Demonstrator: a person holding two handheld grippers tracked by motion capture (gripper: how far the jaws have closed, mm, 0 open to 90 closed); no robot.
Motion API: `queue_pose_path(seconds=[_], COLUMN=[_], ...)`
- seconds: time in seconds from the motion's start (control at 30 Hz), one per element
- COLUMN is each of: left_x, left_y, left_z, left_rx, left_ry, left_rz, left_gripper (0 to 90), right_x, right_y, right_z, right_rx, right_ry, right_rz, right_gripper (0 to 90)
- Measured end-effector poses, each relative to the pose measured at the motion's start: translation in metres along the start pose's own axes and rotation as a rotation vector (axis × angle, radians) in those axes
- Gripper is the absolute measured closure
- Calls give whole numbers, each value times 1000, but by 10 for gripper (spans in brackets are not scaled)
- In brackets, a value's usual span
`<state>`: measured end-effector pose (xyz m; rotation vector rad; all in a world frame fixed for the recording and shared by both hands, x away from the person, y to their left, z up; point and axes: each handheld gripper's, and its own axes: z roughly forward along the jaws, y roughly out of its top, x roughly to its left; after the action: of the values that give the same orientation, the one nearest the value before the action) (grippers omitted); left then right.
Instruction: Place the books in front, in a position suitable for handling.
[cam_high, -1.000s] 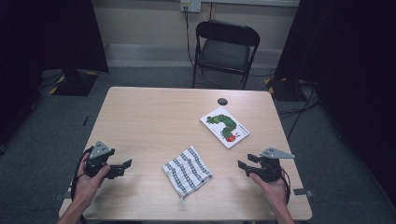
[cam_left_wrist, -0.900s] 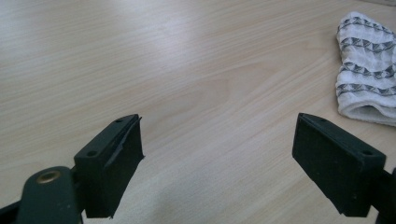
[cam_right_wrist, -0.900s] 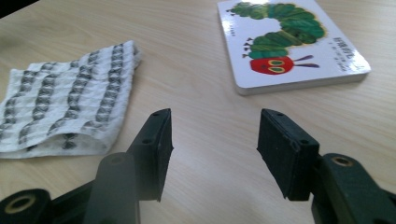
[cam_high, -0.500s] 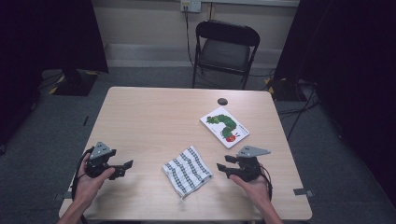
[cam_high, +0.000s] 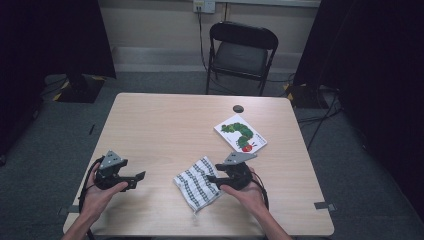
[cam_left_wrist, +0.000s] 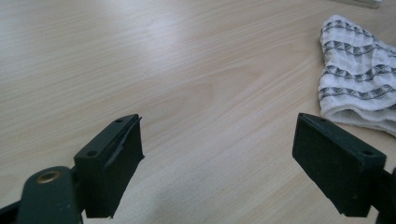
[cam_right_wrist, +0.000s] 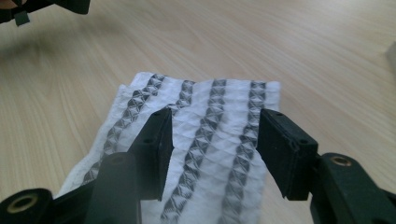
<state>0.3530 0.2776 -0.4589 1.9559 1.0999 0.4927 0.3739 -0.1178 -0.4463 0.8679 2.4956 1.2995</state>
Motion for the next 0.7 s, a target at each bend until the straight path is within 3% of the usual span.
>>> queue_pose_path(seconds=[0.17,0.3,0.43,0.57,0.67,0.7], left_x=[1,1,1,0,2,3], left_y=[0,0,0,0,-1,-1], left_z=[0,1,1,1,1,1], left_rx=[1,3,10,10,7,9], left_ry=[2,-3,2,-10,-37,-21], left_rz=[-3,-5,9,5,-24,-22], left_gripper=[158,158,158,158,159,158], right_x=[6,17,19,21,21,21], right_y=[2,2,1,-5,-9,-10], right_z=[20,42,49,60,63,63], right_rx=[34,66,65,105,105,109], right_ry=[27,33,39,35,26,24], right_rz=[-23,-48,-45,-54,-53,-51], right_gripper=[452,371,358,347,372,382])
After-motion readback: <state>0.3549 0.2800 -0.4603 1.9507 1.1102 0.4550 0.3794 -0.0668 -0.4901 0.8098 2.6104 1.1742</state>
